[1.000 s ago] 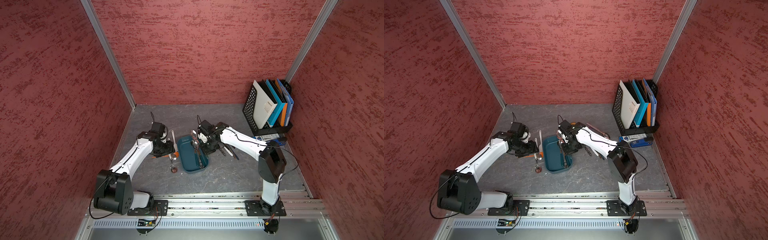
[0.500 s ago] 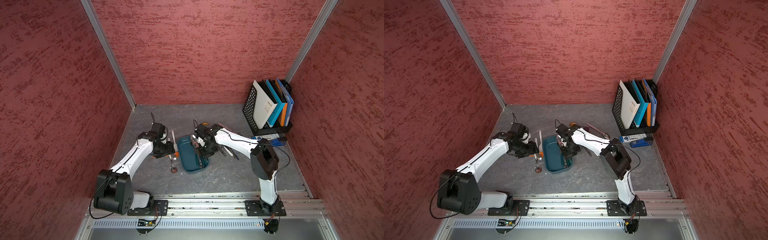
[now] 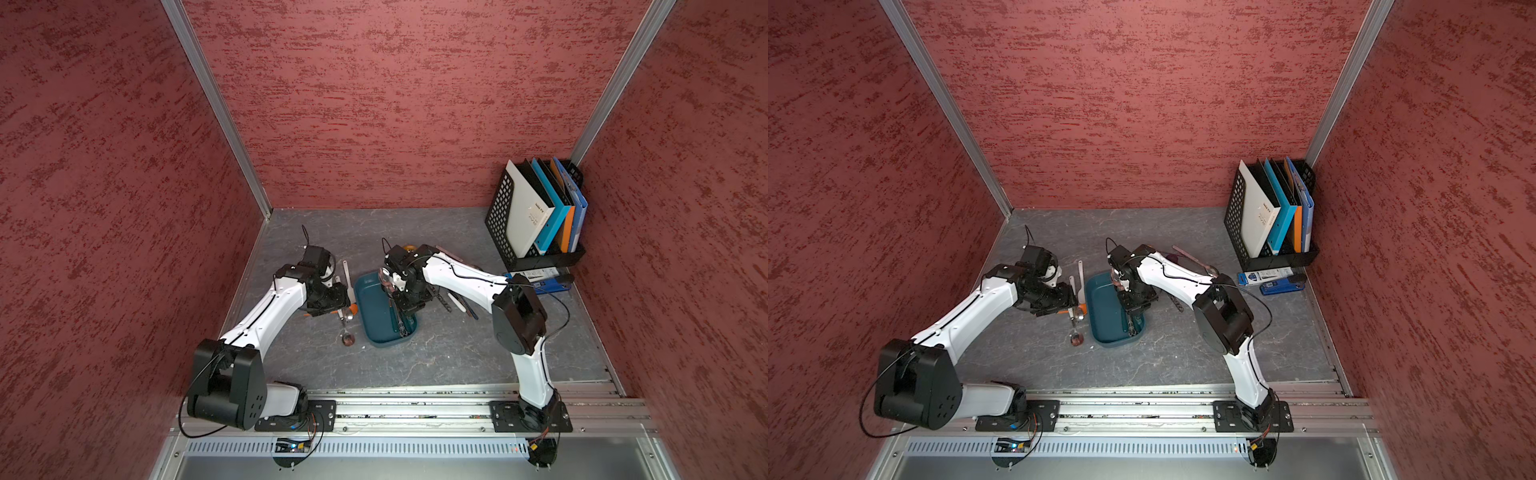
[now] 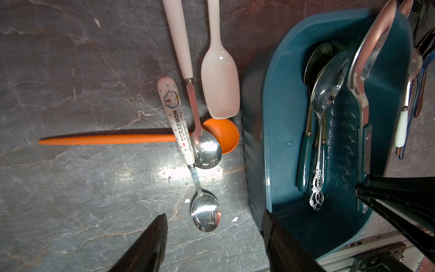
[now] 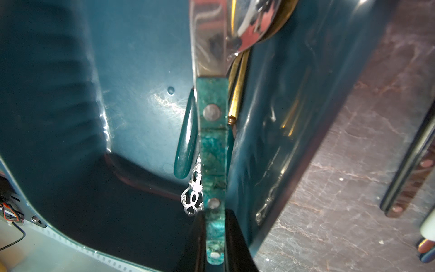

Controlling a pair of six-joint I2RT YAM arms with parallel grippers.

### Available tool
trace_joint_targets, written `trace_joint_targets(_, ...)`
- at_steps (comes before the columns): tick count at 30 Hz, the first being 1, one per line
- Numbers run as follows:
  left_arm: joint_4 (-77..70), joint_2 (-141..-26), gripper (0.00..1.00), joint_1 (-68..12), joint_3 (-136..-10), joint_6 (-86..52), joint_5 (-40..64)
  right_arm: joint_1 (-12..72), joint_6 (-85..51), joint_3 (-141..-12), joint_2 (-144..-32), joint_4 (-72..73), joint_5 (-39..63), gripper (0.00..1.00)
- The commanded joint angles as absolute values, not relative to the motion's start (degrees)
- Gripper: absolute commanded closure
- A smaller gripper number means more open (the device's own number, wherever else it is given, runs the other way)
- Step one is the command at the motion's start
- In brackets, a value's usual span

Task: Put the spoon into the storage box
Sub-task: Place the spoon in the storage box.

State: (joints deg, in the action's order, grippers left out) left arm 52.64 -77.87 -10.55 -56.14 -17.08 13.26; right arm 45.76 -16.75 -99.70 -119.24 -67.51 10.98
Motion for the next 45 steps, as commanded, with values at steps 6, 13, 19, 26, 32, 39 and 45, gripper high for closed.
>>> trace_joint_targets(6, 52.4, -76.7, 0.33, -10.1, -55.9, -16.2, 13.9, 46.3, -17.7, -99.2, -118.7, -70.4, 12.9, 0.96)
trace_joint_targets(13, 52.0, -76.9, 0.33, -10.1, -55.6, -16.1, 14.0, 46.5, -17.8, -100.2, -120.2, -71.7, 12.7, 0.95)
trace_joint_targets(19, 52.0, -76.9, 0.33, -10.1, -55.6, -16.0, 14.2, 46.5, -16.7, -102.2, -122.7, -73.0, 13.7, 0.95)
trace_joint_targets(26, 52.5, -76.3, 0.33, -10.1, -55.5, -16.1, 13.9, 46.6, -15.6, -102.8, -125.0, -74.0, 14.8, 0.95)
trace_joint_targets(32, 52.9, -76.3, 0.32, -10.1, -55.7, -16.4, 13.6, 46.6, -15.4, -101.8, -125.2, -73.3, 15.1, 0.92)
trace_joint_targets(39, 53.9, -76.9, 0.32, -10.3, -57.4, -16.6, 13.0, 46.6, -15.8, -101.0, -123.6, -72.5, 13.9, 0.80)
trace_joint_targets(45, 55.2, -78.7, 0.31, -12.1, -60.0, -16.7, 12.3, 46.6, -16.3, -100.3, -120.5, -70.7, 12.1, 0.68)
